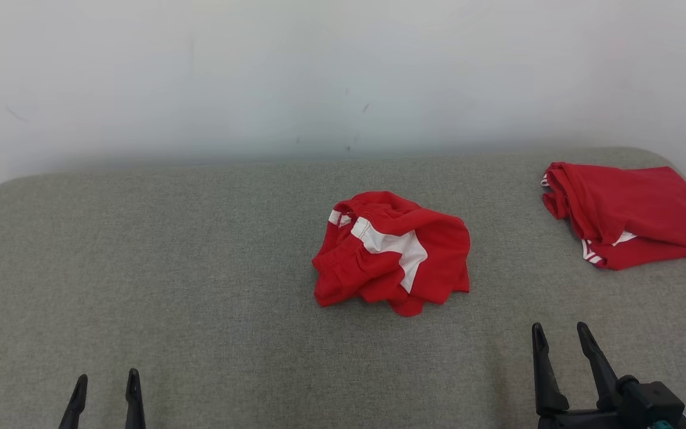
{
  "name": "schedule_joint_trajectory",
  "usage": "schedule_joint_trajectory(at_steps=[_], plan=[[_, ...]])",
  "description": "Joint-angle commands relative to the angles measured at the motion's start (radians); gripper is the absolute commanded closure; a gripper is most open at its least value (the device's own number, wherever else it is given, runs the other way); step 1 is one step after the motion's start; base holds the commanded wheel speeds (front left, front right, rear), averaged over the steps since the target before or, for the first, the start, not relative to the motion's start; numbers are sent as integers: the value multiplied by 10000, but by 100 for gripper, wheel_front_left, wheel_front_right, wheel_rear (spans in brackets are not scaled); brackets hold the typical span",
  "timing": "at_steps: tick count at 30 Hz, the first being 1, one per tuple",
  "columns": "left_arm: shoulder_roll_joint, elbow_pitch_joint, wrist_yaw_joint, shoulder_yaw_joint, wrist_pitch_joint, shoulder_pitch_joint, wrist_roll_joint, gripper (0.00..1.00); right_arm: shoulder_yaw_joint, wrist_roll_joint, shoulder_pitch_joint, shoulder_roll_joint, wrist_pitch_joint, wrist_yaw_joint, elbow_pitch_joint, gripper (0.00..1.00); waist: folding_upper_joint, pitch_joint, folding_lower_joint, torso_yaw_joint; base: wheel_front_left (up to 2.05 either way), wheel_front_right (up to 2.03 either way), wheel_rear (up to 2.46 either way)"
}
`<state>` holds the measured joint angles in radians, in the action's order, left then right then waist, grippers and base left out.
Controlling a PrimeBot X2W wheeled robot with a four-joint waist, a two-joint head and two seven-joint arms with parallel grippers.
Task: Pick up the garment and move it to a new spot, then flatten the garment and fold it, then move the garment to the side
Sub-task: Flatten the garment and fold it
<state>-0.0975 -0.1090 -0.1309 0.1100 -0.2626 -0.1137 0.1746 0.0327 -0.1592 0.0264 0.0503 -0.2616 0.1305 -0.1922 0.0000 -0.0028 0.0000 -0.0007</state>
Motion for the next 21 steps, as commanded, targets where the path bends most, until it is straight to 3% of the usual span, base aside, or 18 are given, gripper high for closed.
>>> schedule_joint_trajectory(at_steps=[1,15,21], plan=[[-22,-16,9,25,-29,85,-13,0,-8,67,103,-4,-43,9,-4,0,0,6,0,0,0,0,0],[31,-146,8,-56,-29,320,56,0,49,42,120,-5,-43,9,27,0,0,96,0,41,0,0,0],[-248,-314,8,-613,-29,1300,154,0,-85,-50,-110,-4,-43,9,-22,0,0,261,0,-25,0,0,0]])
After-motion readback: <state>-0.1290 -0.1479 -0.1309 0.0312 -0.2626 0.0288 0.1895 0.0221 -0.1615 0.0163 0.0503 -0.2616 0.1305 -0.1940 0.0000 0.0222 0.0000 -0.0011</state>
